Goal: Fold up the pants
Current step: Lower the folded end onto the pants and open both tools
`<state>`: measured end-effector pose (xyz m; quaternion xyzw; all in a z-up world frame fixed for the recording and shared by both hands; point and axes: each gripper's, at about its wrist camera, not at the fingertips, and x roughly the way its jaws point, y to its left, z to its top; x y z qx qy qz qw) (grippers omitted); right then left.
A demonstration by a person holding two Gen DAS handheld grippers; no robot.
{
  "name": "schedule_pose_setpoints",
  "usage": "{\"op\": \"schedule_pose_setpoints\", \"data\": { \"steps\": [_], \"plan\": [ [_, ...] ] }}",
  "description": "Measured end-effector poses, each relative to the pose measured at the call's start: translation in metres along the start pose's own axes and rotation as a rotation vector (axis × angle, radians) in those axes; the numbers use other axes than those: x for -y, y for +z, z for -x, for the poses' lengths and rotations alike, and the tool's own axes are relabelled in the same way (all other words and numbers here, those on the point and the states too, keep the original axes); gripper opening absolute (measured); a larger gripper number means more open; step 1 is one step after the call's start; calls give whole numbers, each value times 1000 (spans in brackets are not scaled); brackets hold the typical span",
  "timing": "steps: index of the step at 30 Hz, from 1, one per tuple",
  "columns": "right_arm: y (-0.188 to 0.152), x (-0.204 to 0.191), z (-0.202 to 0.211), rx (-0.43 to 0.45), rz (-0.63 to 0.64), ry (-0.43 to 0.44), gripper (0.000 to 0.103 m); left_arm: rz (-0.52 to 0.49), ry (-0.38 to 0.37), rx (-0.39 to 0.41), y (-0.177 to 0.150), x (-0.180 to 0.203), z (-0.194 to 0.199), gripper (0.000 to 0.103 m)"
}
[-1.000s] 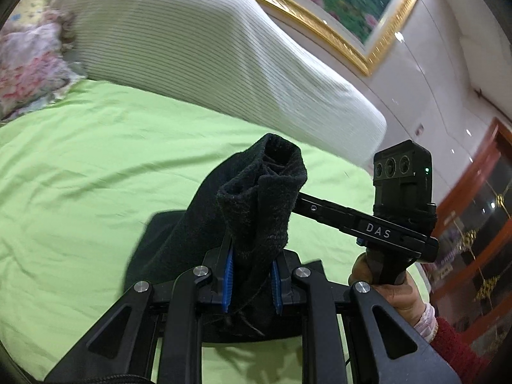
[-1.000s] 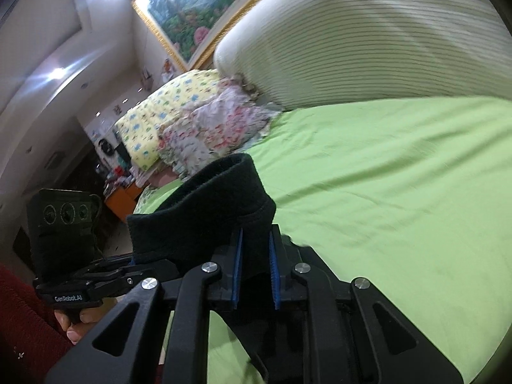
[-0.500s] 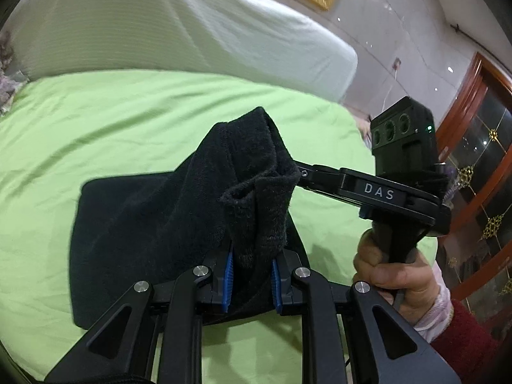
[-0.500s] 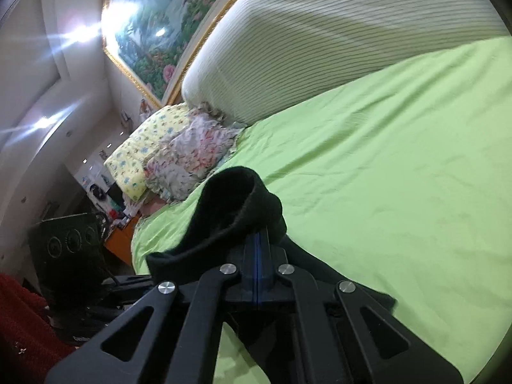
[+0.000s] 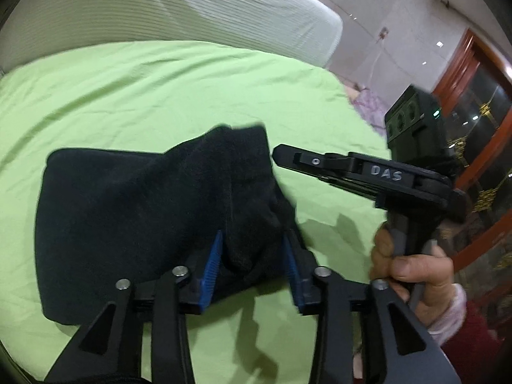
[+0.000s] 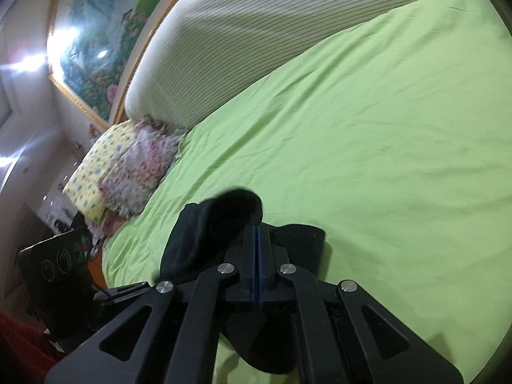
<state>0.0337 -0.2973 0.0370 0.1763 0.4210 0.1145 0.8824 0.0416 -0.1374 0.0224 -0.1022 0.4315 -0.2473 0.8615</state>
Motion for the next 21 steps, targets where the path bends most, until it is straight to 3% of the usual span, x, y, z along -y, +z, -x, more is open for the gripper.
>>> {"op": "schedule_pose_setpoints", "data": {
  "steps": [2, 4, 5, 6, 11, 16, 21],
  "plan": [
    [-1, -1, 4, 14, -14, -10, 12, -12, -29, 14, 0, 0, 10, 55],
    [-2, -3, 8, 26, -26, -26, 34, -37, -21, 51, -1, 0, 23, 60],
    [-3, -4, 10, 33, -27, -36, 60, -38, -14, 59, -1, 0, 29, 63],
    [-5, -8, 13, 51, -23, -41, 76, -32, -6, 66, -1, -4, 34, 65],
    [-9, -22, 13, 65, -22, -61, 78, 55, 47, 110, 3, -40, 52, 65],
    [-18, -46, 5, 66, 30, -168, 79, 165, 136, 126, 2, -86, 59, 65],
    [-28, -60, -11, 22, 65, -266, 80, 253, 170, 99, 4, -123, 47, 65]
  ]
}}
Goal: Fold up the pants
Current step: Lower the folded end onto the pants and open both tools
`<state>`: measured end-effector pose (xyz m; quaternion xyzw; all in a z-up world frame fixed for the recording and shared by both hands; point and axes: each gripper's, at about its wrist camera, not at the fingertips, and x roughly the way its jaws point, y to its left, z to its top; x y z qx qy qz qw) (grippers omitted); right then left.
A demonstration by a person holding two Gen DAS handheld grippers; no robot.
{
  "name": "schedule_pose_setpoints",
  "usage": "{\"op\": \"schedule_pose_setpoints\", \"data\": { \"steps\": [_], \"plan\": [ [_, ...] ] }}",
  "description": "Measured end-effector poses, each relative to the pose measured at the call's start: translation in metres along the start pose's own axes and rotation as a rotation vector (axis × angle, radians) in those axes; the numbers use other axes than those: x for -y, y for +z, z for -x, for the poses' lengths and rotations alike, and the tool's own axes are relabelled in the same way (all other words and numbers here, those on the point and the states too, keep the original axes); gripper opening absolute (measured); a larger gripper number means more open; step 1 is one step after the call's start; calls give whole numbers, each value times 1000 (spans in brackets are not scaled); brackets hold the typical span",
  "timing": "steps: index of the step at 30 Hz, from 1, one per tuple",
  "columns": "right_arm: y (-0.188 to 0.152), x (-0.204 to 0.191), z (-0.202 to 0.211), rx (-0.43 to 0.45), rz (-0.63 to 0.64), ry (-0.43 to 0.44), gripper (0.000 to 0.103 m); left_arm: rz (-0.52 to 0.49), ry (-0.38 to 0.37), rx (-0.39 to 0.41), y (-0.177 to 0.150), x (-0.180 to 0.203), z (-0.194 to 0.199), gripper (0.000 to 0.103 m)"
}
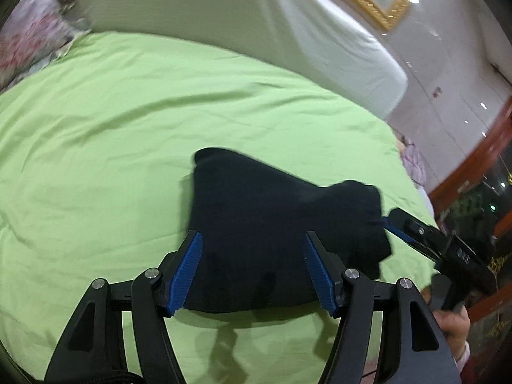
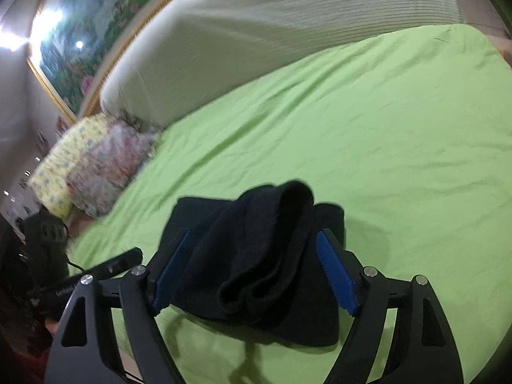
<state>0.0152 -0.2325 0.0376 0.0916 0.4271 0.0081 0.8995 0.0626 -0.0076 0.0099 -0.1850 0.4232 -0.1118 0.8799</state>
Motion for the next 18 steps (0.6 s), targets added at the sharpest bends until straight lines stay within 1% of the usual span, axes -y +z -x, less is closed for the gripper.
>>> {"op": "schedule_pose_setpoints", "data": {
  "steps": [2, 4, 5, 6, 7, 8, 10, 12, 14, 15, 16, 18],
  "plan": [
    [-3, -4, -4, -5, 3, -67, 80, 18, 19, -8, 3, -9, -7, 65],
    [-6, -5, -7, -12, -2, -86, 82, 37, 29, -24, 7, -17, -16, 66],
    [-7, -7, -8, -17, -2, -98, 84, 46, 33, -25, 1, -23, -12, 66],
    [-7, -7, -10, -23, 2, -129, 87, 55, 34, -28, -4, -29, -10, 66],
    [-7, -8, -10, -22, 3, -172, 87, 63, 35, -35, -3, -33, -10, 66],
    [-8, -7, -11, -17, -4, -195, 88, 75, 35, -42, -3, -38, -12, 66],
    [-8, 0, -12, -22, -44, -193, 89, 96, 24, -53, -1, -44, -17, 67],
    [-9, 11, -18, -54, -87, -187, 89, 116, 16, -62, -1, -49, -21, 68],
    [-14, 21, -24, -82, -123, -207, 90, 128, 5, -70, -2, -53, -22, 69],
    [-17, 28, -26, -94, -155, -195, 90, 131, 1, -74, -2, -54, -23, 70],
    [-21, 38, -28, -102, -199, -160, 90, 131, 2, -78, -3, -54, -23, 71],
    [-27, 49, -29, -98, -233, -124, 90, 128, 4, -82, -3, -54, -25, 72]
  ]
}}
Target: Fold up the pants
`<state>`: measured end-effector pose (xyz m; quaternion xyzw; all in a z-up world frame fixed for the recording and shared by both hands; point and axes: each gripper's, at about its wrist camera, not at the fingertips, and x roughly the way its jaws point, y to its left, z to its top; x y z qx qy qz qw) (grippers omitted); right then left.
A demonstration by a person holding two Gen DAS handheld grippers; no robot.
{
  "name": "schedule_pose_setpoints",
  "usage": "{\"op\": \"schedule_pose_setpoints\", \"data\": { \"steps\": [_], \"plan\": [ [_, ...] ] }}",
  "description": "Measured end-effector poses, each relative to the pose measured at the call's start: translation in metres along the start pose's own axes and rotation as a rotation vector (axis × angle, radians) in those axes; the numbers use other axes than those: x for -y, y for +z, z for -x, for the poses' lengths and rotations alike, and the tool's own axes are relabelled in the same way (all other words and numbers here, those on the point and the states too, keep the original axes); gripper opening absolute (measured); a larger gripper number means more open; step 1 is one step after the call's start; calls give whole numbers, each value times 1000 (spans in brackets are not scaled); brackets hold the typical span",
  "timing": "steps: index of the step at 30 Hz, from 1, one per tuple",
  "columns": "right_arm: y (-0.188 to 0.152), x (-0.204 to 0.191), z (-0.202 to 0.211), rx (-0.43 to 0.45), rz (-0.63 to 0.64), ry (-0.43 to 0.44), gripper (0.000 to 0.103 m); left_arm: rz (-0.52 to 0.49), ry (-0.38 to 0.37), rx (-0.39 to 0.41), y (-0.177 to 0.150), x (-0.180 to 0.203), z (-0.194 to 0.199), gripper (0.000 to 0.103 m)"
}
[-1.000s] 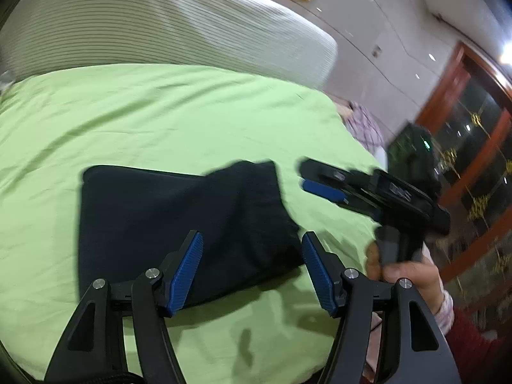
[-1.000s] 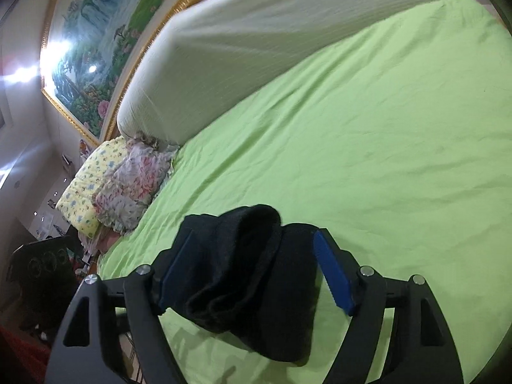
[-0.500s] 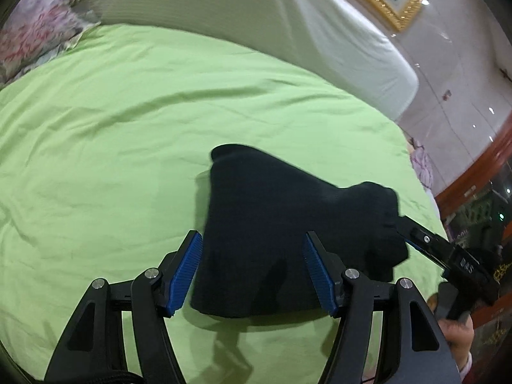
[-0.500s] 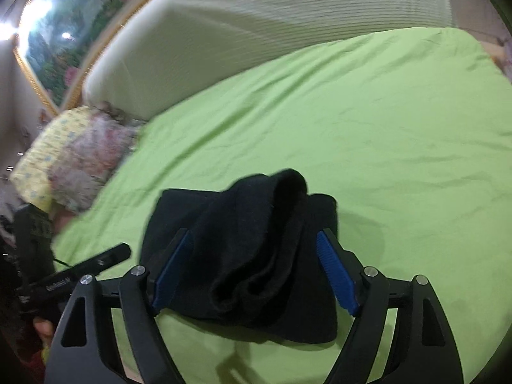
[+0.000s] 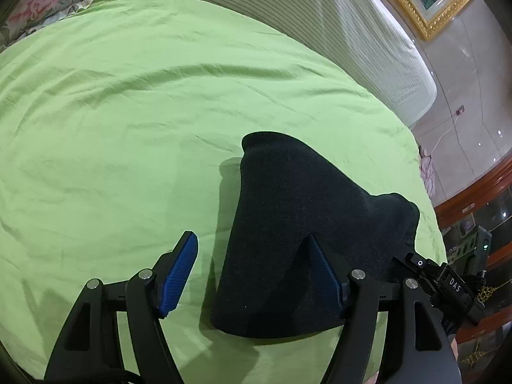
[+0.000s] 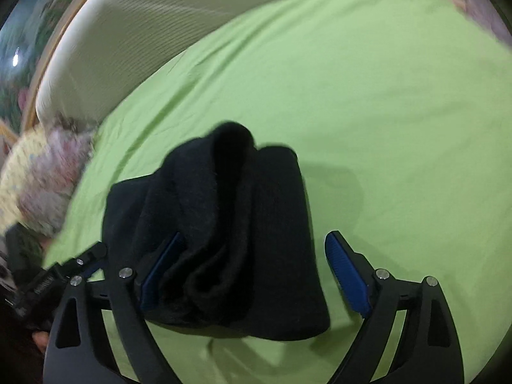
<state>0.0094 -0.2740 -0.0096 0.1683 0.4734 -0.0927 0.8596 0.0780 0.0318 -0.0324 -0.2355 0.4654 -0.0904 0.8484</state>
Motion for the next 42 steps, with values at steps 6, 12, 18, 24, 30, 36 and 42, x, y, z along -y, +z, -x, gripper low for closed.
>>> {"op": "schedule_pose_setpoints", "data": {
  "steps": [6, 12, 18, 24, 30, 36, 42],
  "plan": [
    [-4, 7, 2, 28, 42, -6, 74, -4, -5, -20, 0, 4, -3, 74],
    [-2, 15, 5, 31, 22, 35, 70, -30, 10, -25, -1, 12, -7, 77],
    [2, 4, 6, 17, 11, 63, 70, -41, 27, -46, 2, 12, -17, 77],
    [2, 20, 5, 15, -19, 132, 67, -57, 39, -75, 3, 15, -29, 78],
    [1, 23, 7, 13, -5, 180, 58, -76, 59, -86, 3, 22, -41, 77],
    [0, 19, 7, 20, 14, 194, 56, -138, 88, -64, -1, 38, -46, 55],
    [-3, 10, 11, 42, 40, 222, 50, -168, 102, -40, -5, 45, -37, 38]
  ]
}}
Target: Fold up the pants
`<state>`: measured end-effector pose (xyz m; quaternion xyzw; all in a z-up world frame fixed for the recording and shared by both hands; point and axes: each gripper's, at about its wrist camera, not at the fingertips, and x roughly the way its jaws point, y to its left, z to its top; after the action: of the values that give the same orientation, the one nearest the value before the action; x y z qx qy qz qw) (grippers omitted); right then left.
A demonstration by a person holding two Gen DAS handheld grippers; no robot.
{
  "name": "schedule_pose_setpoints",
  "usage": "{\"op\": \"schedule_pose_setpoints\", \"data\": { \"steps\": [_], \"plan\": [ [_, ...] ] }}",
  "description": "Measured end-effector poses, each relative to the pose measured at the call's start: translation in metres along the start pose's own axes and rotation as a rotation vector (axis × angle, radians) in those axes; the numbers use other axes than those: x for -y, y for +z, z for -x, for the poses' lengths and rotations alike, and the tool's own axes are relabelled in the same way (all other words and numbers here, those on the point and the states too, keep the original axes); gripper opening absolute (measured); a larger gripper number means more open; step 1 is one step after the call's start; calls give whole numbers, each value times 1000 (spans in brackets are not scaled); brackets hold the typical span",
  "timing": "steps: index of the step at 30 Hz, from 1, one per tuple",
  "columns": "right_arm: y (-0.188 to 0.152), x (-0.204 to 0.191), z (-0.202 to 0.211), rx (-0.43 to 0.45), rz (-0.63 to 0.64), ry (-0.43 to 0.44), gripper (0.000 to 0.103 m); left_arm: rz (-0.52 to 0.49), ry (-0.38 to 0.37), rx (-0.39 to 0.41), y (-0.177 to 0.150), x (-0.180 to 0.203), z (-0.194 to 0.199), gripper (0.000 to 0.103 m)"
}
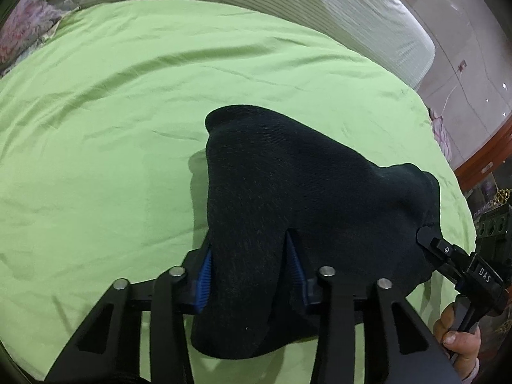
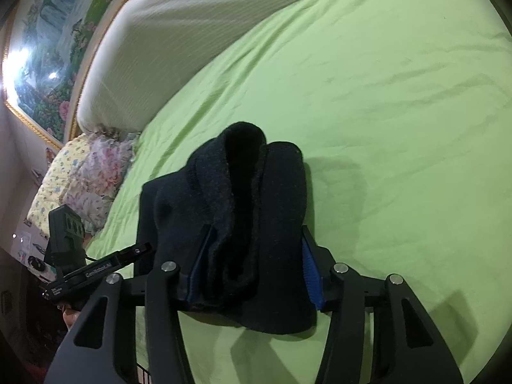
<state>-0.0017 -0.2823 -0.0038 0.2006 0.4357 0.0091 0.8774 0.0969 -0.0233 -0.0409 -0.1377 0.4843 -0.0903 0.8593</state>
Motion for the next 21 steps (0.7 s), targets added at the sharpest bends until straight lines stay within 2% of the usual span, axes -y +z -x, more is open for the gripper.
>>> {"op": "schedule_pose_setpoints", "data": {
  "steps": [5, 10, 21],
  "plan": [
    [4, -13, 6, 16, 13, 31, 48, 6, 11, 37, -3, 3, 17, 31],
    [11, -33, 1, 11, 50, 80, 47, 15, 50, 99, -5, 0, 43, 31],
    [33, -83, -46, -33, 147, 158, 47, 115, 105, 197, 18, -49, 85, 31]
  ]
}}
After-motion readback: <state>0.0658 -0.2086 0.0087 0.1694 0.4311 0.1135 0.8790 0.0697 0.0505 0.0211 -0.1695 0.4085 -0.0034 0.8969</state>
